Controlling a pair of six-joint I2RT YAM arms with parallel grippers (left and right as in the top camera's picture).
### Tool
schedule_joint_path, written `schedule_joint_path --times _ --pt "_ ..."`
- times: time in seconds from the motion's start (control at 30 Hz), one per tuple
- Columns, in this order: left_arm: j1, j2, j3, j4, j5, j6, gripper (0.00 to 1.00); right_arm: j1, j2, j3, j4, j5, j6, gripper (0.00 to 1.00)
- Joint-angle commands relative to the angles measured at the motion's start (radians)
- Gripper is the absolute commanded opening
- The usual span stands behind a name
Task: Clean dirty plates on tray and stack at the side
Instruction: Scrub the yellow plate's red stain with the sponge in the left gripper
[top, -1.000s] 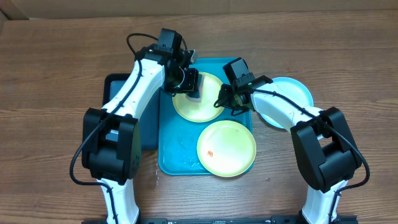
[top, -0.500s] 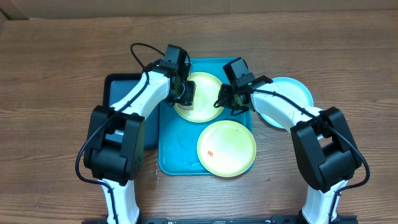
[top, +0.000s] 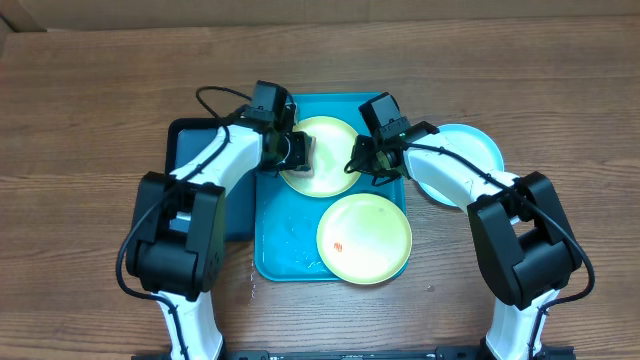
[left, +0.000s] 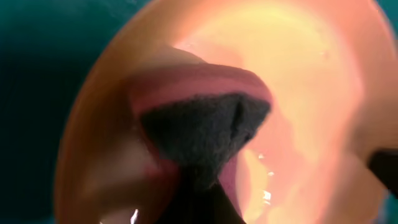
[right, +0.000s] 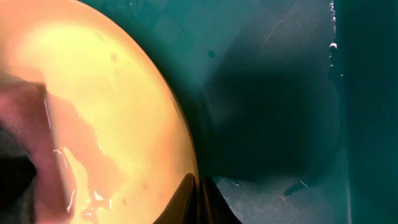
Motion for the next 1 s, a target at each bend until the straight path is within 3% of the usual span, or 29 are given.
schedule_joint_path --times 0.0,0.23,0.63,0.77,0.97 --pt "0.011 0.036 0.032 0.001 0.274 0.005 0.04 0.007 0.007 -0.007 0.007 -0.010 -0.006 0.04" --pt "0.035 0.011 0.162 -0.066 0.202 0.034 0.04 0.007 0.007 -0.008 0.006 -0.010 -0.006 0.04" --pt "0.026 0.012 0.151 -0.251 -0.203 0.037 0.04 0.007 0.007 -0.007 0.008 -0.010 -0.006 0.04" --pt "0.025 0.014 0.108 -0.238 -0.188 -0.010 0.04 0.007 0.007 -0.007 0.007 -0.010 -0.006 0.04" --pt "0.014 0.060 0.018 -0.119 -0.003 0.018 0.04 0.007 0.007 -0.008 0.011 -0.010 -0.006 0.04"
